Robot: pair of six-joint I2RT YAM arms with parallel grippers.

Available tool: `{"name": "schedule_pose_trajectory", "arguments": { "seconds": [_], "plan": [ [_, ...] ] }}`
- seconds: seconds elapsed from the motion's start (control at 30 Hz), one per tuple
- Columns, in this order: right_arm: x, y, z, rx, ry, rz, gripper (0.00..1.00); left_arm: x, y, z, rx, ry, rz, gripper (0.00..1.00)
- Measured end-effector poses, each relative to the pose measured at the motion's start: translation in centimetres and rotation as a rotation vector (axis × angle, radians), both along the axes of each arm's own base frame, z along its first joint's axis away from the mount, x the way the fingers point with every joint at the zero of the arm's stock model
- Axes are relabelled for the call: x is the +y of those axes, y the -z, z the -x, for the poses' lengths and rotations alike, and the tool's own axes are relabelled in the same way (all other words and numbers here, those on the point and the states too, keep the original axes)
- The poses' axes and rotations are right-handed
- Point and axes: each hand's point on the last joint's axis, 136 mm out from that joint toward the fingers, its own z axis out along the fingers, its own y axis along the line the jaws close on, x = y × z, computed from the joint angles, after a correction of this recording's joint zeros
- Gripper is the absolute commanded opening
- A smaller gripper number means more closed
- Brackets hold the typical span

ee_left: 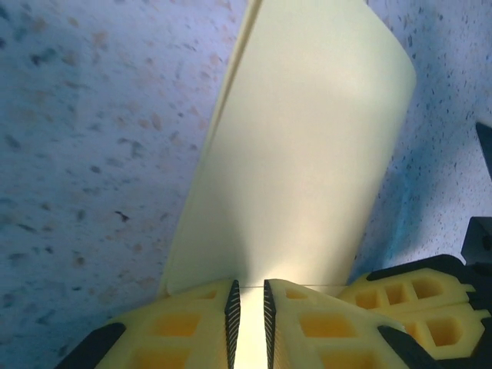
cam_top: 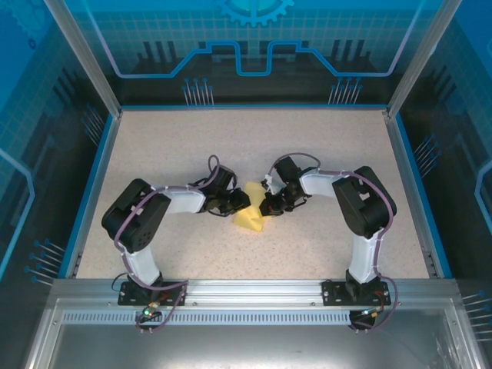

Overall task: Fold a paper plane with a square sheet of paper (pick it up from the middle)
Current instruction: Fold the triangle a second time at the center of the table.

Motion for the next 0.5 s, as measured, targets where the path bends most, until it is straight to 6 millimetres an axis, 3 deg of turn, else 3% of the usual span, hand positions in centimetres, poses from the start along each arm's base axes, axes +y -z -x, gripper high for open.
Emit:
{"name": "schedule_pose_trajectory", "arguments": {
  "seconds": [0.23,0.4,0.5],
  "plan": [
    [0.0,0.0,0.0,-0.002,-0.001,-0.001,0.04,3.1,-1.4,-1.2,-0.053,-0.044,-0.075,0.22],
    [0.1,-0.1,0.0,-0.005,-0.005,0.002,0.04,1.1,-3.9,-0.4,-0.108,0.031,-0.024,0.21],
    [0.2,-0.1,0.0,-0.008,-0.007,0.007,0.04,-0.6,-4.0,0.6,-0.096,0.074,0.001,0.17]
  ]
}}
